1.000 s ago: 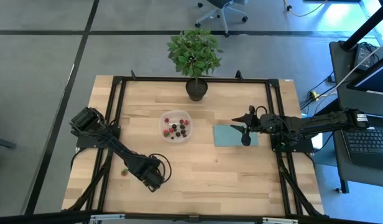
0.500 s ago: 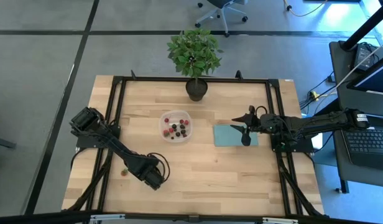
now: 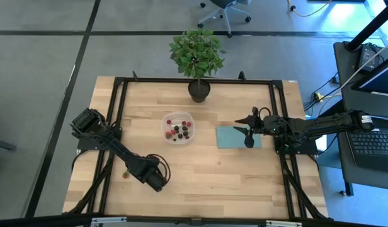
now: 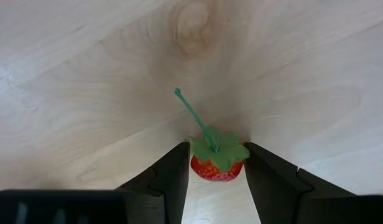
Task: Pick and placing Produce into tupperware
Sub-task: Put the right strawberry into the container
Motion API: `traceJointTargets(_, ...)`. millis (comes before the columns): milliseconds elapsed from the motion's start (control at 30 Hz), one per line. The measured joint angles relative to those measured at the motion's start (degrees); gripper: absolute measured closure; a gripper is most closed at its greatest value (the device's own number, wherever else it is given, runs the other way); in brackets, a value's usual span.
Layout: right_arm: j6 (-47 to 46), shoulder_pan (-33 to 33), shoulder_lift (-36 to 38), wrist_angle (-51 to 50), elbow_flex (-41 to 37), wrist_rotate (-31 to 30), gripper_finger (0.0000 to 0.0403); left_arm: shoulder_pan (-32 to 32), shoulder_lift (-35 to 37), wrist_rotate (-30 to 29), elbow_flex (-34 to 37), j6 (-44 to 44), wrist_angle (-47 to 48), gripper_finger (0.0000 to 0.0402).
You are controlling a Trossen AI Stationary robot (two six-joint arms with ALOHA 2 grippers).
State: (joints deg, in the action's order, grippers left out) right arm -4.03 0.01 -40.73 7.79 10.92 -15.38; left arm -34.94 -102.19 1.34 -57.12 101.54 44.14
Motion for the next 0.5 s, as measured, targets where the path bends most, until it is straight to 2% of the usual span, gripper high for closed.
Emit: traceJointTargets(500, 0.02, 0.0, 0.0, -0.2, 0.0, -0.01, 0.0262, 0.13, 0.0, 1.36, 0.02, -3.53, 0.03, 0.0255)
